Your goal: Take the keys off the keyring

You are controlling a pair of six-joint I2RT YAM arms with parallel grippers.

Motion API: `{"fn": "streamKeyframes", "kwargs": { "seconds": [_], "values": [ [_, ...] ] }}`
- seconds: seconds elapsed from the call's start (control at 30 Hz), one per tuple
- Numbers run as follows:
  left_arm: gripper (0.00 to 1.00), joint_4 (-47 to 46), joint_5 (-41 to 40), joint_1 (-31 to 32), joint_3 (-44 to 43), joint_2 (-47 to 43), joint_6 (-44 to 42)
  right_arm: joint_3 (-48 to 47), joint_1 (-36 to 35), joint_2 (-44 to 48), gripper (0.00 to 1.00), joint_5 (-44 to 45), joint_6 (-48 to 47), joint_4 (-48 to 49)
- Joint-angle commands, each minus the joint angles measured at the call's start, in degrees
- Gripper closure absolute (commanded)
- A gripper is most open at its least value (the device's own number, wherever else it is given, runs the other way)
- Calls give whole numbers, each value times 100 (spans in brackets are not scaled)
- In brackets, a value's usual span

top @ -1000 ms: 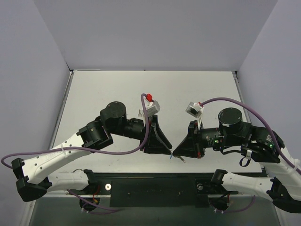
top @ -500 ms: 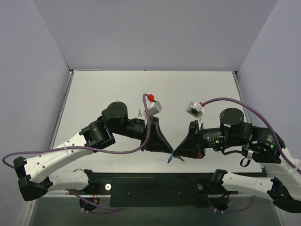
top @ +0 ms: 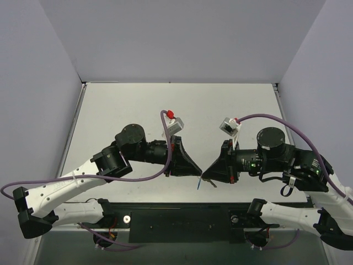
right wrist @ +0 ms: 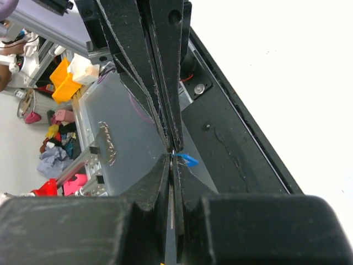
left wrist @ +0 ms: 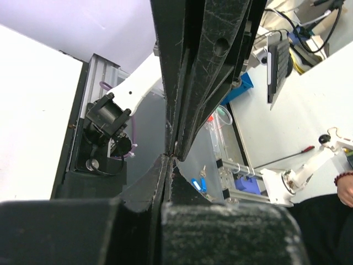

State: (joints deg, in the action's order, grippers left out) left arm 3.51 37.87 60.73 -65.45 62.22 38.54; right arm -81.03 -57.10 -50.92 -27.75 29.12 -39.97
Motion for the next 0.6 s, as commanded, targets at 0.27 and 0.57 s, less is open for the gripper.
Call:
{"fn": "streamKeyframes", "kwargs": {
  "seconds": [0.27,0.57],
  "values": [
    [100,-1335,-1070,149,718,-508,962,246,6,108,100,867,260,648],
    [100,-1537,-1747,396,885,-641,1208,351,15,152,100,1184,392,753]
  ]
}}
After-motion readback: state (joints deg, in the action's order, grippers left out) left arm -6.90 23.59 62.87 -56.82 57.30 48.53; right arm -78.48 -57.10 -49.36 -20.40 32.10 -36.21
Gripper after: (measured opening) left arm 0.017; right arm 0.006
